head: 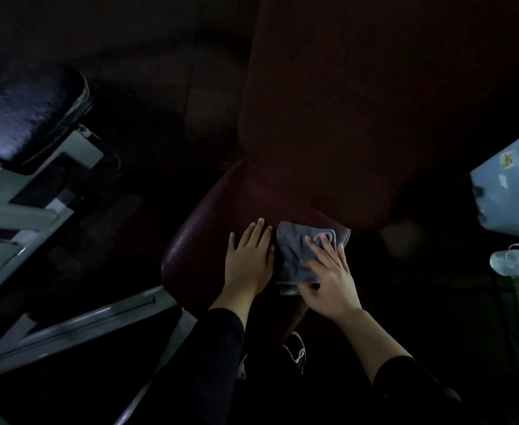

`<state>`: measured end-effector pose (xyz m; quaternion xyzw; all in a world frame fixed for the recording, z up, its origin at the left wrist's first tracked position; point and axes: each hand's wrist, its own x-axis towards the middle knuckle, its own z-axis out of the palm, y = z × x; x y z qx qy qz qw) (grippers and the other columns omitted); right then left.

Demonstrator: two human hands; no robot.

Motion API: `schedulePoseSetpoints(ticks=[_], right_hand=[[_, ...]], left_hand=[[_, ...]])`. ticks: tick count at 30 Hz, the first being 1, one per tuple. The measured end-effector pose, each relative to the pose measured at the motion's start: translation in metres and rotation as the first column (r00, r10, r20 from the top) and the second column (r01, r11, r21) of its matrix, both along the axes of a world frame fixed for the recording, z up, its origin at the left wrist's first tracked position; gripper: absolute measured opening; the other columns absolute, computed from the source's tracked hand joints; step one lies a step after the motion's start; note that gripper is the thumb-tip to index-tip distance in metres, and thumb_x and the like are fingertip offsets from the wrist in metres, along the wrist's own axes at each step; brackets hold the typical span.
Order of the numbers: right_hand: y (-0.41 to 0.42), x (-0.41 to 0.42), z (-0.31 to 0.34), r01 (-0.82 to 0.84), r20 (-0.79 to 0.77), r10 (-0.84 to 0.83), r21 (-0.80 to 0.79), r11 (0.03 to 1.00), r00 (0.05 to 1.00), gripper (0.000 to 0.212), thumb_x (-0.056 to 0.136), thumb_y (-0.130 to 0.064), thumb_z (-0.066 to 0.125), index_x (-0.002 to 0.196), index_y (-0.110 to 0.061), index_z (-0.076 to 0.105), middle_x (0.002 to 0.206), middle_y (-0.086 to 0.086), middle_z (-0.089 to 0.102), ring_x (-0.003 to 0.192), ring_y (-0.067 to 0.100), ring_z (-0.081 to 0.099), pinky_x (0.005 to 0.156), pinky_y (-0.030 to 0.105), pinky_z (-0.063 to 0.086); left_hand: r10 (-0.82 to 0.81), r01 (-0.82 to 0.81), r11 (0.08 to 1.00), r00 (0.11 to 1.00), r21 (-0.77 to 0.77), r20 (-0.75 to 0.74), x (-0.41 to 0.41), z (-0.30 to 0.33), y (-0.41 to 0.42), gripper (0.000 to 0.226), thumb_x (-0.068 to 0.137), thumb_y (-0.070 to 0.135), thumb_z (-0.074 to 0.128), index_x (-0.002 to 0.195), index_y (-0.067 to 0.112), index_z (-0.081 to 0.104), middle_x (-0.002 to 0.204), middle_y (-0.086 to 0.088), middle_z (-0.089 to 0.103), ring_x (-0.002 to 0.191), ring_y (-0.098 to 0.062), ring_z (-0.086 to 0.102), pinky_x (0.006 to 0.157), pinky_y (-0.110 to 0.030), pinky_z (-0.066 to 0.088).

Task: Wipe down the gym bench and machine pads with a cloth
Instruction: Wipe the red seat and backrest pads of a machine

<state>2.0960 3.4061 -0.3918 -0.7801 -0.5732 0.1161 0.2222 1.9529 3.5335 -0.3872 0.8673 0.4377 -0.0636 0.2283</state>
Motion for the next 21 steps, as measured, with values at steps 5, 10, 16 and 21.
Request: schedulePoseSetpoints(ticks=[5, 10, 16, 21], right_hand=[[0.026, -0.018, 0.0, 0.212, 0.123, -0.195, -0.147, 0.966, 0.973, 0.064, 0.088, -0.065, 0.038, 0.141, -0.03, 0.046, 0.155, 0.002, 0.03, 0.146, 0.033, 0.013, 0.116, 0.057, 0.017], [0.037, -0.028, -0.025, 0.267, 0.245, -0.202, -0.274, 0.924, 0.948, 0.061, 0.092, -0.067, 0.022, 0.148, -0.043, 0.023, 0.159, 0.002, 0.02, 0.146, 0.039, 0.007, 0.116, 0.056, 0.016], [0.062, 0.001, -0.034, 0.341, 0.229, -0.304, -0.144, 0.929, 0.925, 0.049, 0.094, -0.054, 0.037, 0.141, -0.041, 0.042, 0.149, 0.0, 0.041, 0.137, 0.036, 0.03, 0.111, 0.054, 0.029], [0.031, -0.003, -0.037, 0.557, 0.048, -0.555, -0.057, 0.829, 0.83, 0.046, 0.097, -0.043, 0.043, 0.142, -0.035, 0.044, 0.153, 0.002, 0.033, 0.143, 0.034, 0.021, 0.113, 0.051, 0.03]], left_hand=[[-0.091, 0.093, 0.99, 0.996, 0.102, -0.017, -0.007, -0.012, 0.0, 0.057, 0.1, 0.036, 0.026, 0.154, 0.02, 0.017, 0.162, 0.001, 0.008, 0.149, -0.015, 0.008, 0.118, -0.052, 0.007], [-0.13, 0.111, 0.969, 0.989, 0.219, 0.075, -0.017, -0.039, 0.003, 0.056, 0.099, 0.041, 0.022, 0.151, 0.021, 0.027, 0.159, -0.001, 0.023, 0.147, -0.015, 0.018, 0.118, -0.053, 0.01], [-0.158, 0.117, 0.962, 0.975, 0.249, 0.153, -0.022, -0.049, 0.004, 0.055, 0.1, 0.042, 0.028, 0.151, 0.022, 0.029, 0.158, 0.001, 0.025, 0.147, -0.014, 0.018, 0.118, -0.053, 0.012], [-0.147, 0.107, 0.965, 0.977, 0.241, 0.156, -0.024, -0.049, 0.003, 0.055, 0.101, 0.043, 0.027, 0.152, 0.023, 0.025, 0.16, 0.002, 0.02, 0.148, -0.013, 0.013, 0.119, -0.052, 0.008]])
